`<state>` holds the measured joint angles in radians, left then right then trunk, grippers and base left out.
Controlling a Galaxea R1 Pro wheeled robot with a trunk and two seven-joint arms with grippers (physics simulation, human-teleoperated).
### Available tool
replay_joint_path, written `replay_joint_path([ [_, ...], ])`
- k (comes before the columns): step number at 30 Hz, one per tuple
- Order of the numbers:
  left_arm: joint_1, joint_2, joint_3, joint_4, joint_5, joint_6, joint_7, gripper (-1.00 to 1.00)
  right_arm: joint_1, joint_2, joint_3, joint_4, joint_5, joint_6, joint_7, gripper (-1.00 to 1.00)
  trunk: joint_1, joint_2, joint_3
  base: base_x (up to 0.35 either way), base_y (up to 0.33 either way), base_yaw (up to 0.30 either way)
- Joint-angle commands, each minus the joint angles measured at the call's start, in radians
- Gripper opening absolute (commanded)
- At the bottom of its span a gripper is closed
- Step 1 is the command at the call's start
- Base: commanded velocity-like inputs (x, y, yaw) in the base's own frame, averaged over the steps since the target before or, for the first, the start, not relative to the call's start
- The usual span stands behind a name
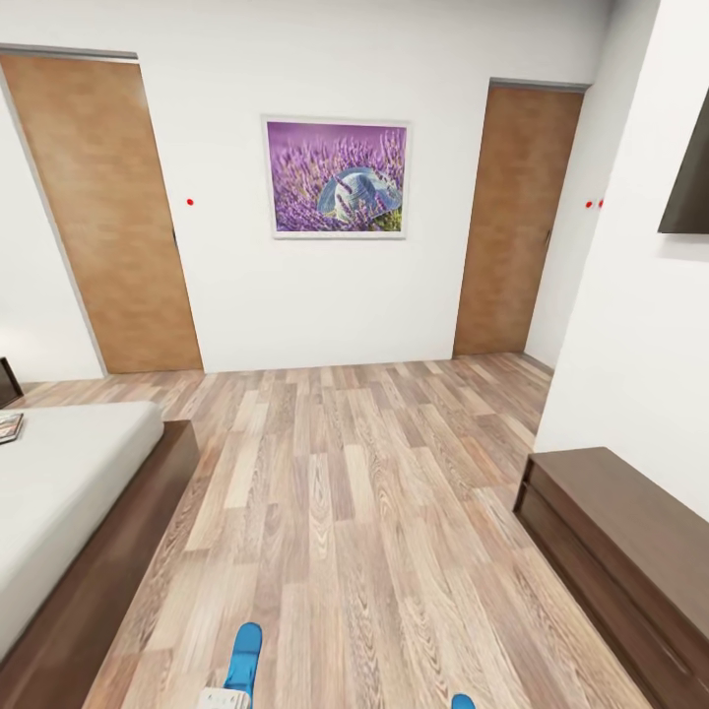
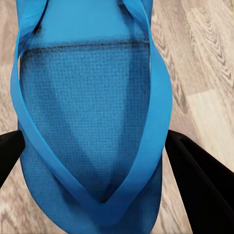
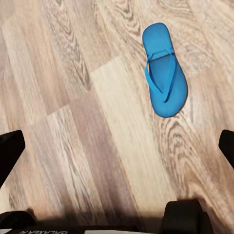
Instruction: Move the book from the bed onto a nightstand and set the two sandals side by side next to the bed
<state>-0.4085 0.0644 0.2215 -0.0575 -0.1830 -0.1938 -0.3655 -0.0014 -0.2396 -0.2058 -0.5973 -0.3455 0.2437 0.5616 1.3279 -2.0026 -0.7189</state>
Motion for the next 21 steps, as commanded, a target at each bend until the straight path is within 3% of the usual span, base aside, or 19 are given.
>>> replay_joint_path([
  [1, -0.001, 0.0, 0.009, 0.001, -0.01, -0.004, -0.003, -1.0, 0.0, 0.0, -0.003, -0.001, -0.009, 0.009, 0.003, 1.0, 0.0, 0.0, -0.001, 0.026, 0.0, 0.0],
  [21, -0.001, -0.004, 0.009, 0.001, -0.01, -0.004, -0.003, -1.0, 0.0, 0.0, -0.002, -0.001, -0.009, 0.009, 0.004, 1.0, 0.0, 0.0, -0.001, 0.066, 0.0, 0.0],
])
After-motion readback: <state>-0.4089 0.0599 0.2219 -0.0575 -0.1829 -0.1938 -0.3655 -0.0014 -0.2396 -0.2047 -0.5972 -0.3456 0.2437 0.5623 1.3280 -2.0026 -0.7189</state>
